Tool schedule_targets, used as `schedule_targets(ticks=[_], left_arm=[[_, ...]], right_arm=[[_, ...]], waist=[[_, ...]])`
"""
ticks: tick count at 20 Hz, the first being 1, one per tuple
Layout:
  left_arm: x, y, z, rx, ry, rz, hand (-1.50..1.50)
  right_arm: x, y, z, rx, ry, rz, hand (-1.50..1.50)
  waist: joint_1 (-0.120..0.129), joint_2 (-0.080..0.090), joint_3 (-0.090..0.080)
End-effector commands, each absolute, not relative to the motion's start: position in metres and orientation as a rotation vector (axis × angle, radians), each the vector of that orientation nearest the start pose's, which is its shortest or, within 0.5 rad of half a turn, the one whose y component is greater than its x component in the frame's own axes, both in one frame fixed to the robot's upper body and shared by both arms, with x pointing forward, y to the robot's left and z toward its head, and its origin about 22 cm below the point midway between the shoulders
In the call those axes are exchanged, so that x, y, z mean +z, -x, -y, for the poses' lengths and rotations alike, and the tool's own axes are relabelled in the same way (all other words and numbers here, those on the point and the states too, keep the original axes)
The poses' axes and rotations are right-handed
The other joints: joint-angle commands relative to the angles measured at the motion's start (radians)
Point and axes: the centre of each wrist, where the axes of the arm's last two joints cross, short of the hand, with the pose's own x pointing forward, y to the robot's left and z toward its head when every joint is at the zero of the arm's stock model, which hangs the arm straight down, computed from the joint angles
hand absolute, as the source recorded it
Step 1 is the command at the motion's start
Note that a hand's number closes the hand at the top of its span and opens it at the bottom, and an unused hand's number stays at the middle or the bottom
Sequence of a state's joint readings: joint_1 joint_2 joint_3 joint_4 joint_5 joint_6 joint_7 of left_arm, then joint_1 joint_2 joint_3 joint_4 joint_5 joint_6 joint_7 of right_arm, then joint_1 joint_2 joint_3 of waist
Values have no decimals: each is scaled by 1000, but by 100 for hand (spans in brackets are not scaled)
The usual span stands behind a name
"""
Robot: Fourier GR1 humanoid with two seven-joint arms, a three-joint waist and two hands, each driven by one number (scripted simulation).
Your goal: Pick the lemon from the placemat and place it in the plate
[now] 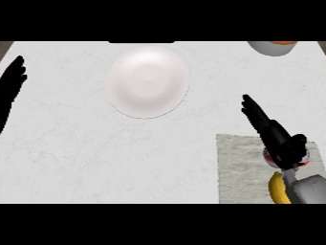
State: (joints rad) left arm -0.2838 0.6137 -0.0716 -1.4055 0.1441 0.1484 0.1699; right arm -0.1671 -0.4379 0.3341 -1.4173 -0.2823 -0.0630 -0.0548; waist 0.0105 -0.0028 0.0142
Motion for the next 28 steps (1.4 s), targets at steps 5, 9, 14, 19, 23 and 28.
schedule_targets(ticks=[5, 9, 14, 19, 23, 28], left_arm=[[54, -290, -322, -94, -306, 1453, 0], [31, -283, -309, -46, -225, 1386, 0], [23, -278, -293, -63, -179, 1400, 0], [11, -269, -299, -78, -184, 1405, 0], [14, -270, -287, -68, -174, 1414, 0], [6, -274, -295, -70, -170, 1412, 0]], right_arm=[[60, -265, 346, 358, -313, 1719, 150], [61, -255, 396, 336, 280, 1834, -150], [-10, -185, 429, 257, -17, 1907, -150], [-11, -177, 455, 621, 68, 1824, -150], [18, -174, 469, 728, 134, 1769, -150], [30, -170, 444, 826, 146, 1713, -150]], waist=[[-23, 0, -13], [-60, 2, -11], [-26, 3, -12], [-10, 3, -13], [-15, 1, -14], [-19, 1, -15]])
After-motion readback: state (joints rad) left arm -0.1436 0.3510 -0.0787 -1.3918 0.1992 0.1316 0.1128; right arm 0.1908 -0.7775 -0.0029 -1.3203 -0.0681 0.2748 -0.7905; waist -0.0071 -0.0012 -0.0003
